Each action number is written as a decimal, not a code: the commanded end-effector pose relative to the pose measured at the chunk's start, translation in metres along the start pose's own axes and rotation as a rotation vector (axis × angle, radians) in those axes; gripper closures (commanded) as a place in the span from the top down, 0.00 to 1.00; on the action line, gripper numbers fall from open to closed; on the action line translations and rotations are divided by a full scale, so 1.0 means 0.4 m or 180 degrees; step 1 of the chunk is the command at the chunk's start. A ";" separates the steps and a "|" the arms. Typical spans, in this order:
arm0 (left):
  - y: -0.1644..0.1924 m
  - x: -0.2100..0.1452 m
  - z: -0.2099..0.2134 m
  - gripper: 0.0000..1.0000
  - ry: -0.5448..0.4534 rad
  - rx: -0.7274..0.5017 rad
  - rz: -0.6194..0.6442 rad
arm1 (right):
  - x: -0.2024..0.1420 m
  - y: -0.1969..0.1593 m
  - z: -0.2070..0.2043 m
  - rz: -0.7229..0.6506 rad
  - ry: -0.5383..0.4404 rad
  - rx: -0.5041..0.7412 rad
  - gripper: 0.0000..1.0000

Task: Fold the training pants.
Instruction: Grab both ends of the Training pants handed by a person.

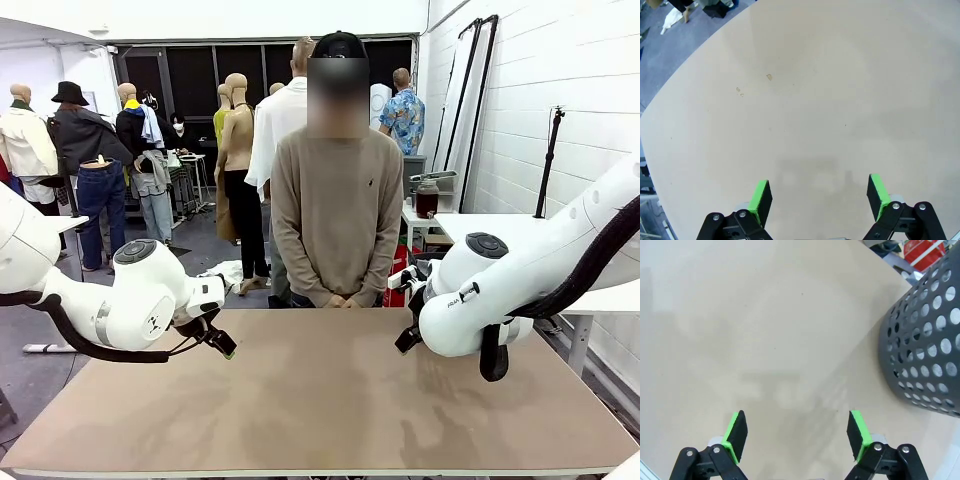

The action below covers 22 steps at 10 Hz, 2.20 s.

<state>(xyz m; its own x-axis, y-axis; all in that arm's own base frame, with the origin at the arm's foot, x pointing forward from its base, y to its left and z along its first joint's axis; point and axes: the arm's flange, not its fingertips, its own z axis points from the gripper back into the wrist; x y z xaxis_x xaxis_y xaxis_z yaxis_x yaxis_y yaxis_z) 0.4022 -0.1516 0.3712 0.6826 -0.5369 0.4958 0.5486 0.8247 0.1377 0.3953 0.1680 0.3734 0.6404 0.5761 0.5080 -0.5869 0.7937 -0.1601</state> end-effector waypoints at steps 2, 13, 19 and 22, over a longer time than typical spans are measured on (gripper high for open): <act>0.003 -0.001 0.000 1.00 0.0000 0.0002 0.0007 | 0.000 0.000 0.000 -0.0002 0.0000 0.0001 1.00; -0.046 0.087 0.310 1.00 -0.0034 -0.0035 -0.0030 | 0.046 -0.035 0.361 0.0177 -0.0485 0.0337 1.00; -0.068 0.071 0.430 1.00 -0.0400 -0.0063 -0.0174 | 0.059 -0.048 0.436 0.0278 -0.0737 0.0422 1.00; -0.062 0.067 0.450 1.00 -0.0626 -0.0062 -0.0219 | 0.043 -0.075 0.434 0.0142 -0.0872 0.0361 1.00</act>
<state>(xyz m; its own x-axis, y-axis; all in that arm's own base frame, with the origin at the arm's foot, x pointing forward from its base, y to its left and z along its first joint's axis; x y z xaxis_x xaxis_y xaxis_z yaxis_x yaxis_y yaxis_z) 0.3281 -0.1638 0.5518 0.5593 -0.5498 0.6204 0.5809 0.7939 0.1797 0.3344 0.1261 0.5396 0.4810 0.5352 0.6943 -0.6633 0.7401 -0.1110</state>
